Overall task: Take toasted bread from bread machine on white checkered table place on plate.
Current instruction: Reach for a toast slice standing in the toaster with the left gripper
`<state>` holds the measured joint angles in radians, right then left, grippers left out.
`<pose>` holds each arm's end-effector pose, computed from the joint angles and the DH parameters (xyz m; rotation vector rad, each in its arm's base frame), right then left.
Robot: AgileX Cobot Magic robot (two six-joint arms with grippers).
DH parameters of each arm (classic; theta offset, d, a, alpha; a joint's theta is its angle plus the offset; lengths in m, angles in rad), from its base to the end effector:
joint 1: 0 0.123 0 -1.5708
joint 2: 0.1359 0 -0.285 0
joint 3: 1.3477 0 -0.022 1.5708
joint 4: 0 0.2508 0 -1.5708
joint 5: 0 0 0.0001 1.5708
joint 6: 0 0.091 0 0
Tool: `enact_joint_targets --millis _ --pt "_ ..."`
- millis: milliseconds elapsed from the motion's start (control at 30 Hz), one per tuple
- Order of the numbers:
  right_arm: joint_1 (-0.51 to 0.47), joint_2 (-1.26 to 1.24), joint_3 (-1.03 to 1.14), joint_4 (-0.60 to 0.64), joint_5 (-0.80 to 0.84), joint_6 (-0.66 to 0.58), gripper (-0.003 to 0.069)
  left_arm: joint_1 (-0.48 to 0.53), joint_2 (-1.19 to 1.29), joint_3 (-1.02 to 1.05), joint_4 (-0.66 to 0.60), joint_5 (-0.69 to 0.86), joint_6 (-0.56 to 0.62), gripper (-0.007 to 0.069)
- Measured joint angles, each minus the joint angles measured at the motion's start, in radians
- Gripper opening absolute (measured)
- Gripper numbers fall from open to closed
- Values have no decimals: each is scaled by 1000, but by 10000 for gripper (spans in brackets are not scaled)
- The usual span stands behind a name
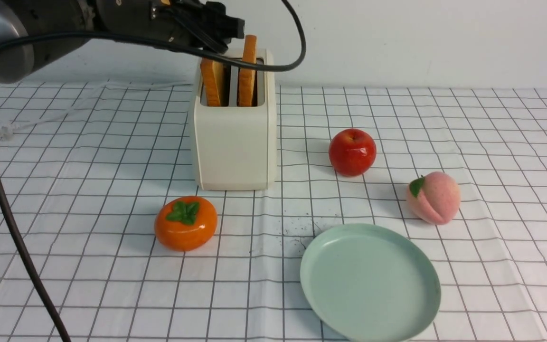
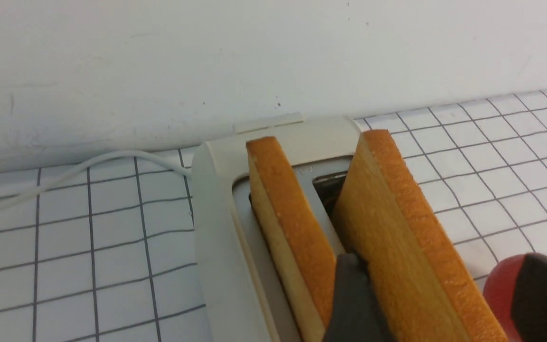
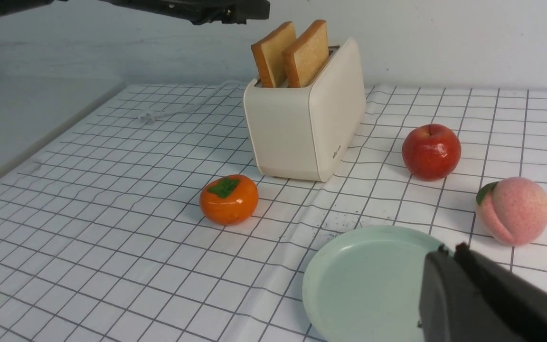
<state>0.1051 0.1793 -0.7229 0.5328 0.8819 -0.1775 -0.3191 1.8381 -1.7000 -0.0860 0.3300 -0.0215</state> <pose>-0.0028 0.0356 0.3622 -0.2312 1.7515 0.5599 0.4245 -0.1429 0.3605 0.2302 1.9492 -0.3052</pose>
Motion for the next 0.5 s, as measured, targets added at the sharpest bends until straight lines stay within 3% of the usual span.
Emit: enact_joint_targets --millis 367,500 --pt "0 0 0 5 4 0 20 0 122 0 25 -112 0 460" --pt "0 0 0 7 10 0 21 0 131 0 28 -114 0 435"
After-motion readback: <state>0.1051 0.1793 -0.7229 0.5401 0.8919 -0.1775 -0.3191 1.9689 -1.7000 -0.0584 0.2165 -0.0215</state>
